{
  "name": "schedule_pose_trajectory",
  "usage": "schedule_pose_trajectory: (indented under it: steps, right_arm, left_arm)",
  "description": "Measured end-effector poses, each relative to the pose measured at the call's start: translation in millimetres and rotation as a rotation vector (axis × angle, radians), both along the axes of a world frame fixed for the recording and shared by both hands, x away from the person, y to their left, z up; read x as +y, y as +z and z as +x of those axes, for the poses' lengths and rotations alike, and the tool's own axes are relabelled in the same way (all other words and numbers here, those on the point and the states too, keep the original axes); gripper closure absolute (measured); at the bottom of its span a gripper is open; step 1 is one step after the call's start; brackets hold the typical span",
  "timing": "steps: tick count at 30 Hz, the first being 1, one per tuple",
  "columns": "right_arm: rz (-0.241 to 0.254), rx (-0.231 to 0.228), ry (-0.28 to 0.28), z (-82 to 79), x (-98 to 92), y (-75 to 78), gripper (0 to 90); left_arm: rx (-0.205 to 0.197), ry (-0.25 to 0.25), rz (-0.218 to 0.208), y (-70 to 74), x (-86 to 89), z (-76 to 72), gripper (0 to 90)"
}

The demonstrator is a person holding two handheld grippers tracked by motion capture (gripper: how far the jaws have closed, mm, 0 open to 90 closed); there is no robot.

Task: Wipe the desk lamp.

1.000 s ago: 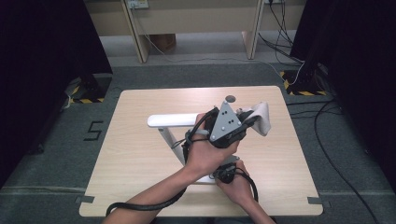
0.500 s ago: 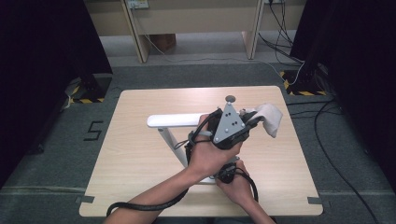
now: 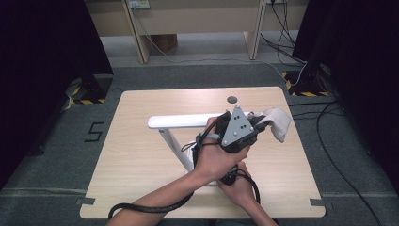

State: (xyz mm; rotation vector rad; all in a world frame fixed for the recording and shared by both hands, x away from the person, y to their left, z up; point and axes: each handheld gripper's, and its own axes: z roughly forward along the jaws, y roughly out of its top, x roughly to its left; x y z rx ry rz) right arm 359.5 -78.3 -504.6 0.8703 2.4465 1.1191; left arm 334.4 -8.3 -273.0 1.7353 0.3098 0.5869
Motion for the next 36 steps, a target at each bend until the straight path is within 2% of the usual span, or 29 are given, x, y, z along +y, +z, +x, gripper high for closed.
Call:
schedule_pose_trajectory:
  steps: [7, 16, 22, 36]
  right_arm:
    - [0.000, 0.001, -0.001, -0.1, 0.0, 0.0, 90.0]
    - [-0.002, -0.002, -0.001, -0.4, 0.1, 0.0, 90.0]
    - [-0.001, -0.003, 0.002, -0.1, 0.0, -0.1, 90.0]
    - [-0.001, 0.004, -0.004, -0.2, 0.5, 0.2, 90.0]
  left_arm:
    - [-0.010, 0.003, 0.000, -2.6, -1.3, -4.0, 80.8]
    - [0.024, 0.010, 0.010, -12.0, -3.5, -9.7, 80.8]
    - [0.042, 0.038, 0.009, -20.1, -0.1, -8.6, 80.9]
    - [0.034, 0.100, -0.013, -29.8, 10.9, -10.1, 81.2]
